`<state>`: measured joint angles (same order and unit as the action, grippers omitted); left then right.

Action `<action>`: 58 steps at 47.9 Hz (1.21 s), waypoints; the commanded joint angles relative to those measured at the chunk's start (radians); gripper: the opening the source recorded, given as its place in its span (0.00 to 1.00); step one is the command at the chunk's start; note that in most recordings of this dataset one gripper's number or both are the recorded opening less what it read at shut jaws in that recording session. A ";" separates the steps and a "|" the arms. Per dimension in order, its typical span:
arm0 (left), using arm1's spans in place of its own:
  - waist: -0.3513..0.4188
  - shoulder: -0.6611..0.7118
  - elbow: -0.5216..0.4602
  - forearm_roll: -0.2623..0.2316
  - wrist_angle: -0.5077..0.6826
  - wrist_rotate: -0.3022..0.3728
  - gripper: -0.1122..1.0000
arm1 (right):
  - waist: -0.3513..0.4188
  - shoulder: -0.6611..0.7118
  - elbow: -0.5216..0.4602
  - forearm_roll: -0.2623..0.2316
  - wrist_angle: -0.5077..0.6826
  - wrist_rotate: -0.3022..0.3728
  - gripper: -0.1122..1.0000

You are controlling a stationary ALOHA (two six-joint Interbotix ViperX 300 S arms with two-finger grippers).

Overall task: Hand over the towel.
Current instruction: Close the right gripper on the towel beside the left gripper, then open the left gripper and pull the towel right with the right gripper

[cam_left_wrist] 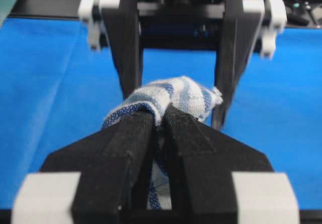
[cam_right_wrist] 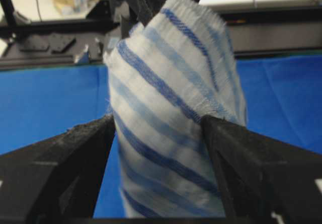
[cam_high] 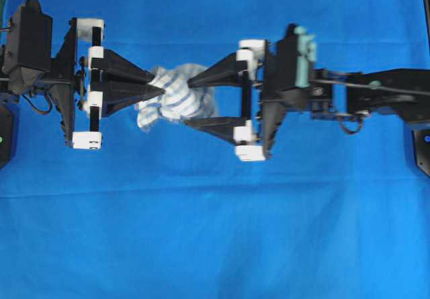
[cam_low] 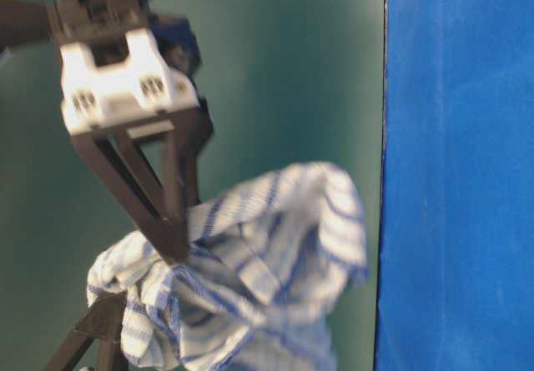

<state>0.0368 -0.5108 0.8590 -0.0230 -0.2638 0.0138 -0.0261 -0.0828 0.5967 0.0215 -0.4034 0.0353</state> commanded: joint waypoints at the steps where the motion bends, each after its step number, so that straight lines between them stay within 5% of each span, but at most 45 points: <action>1: -0.003 -0.003 -0.012 0.000 -0.006 0.000 0.13 | 0.002 0.002 -0.043 -0.002 0.015 -0.002 0.74; 21: -0.014 -0.002 -0.014 0.002 -0.008 0.003 0.13 | -0.003 0.009 -0.054 0.006 0.023 0.002 0.71; 32: -0.014 0.005 -0.017 0.000 -0.017 -0.002 0.13 | -0.006 0.009 -0.055 -0.003 0.026 -0.002 0.17; 46: -0.008 0.005 -0.017 0.000 -0.041 0.000 0.14 | -0.006 0.003 -0.049 -0.005 0.028 -0.003 0.16; 50: -0.009 -0.002 -0.012 0.000 -0.040 -0.008 0.27 | -0.006 -0.018 -0.028 -0.005 0.028 -0.002 0.16; 58: -0.009 -0.049 0.014 -0.002 -0.037 -0.017 0.73 | -0.006 -0.106 0.051 -0.002 0.026 0.009 0.16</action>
<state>0.0261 -0.5292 0.8759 -0.0230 -0.2930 -0.0015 -0.0322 -0.1212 0.6289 0.0199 -0.3728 0.0383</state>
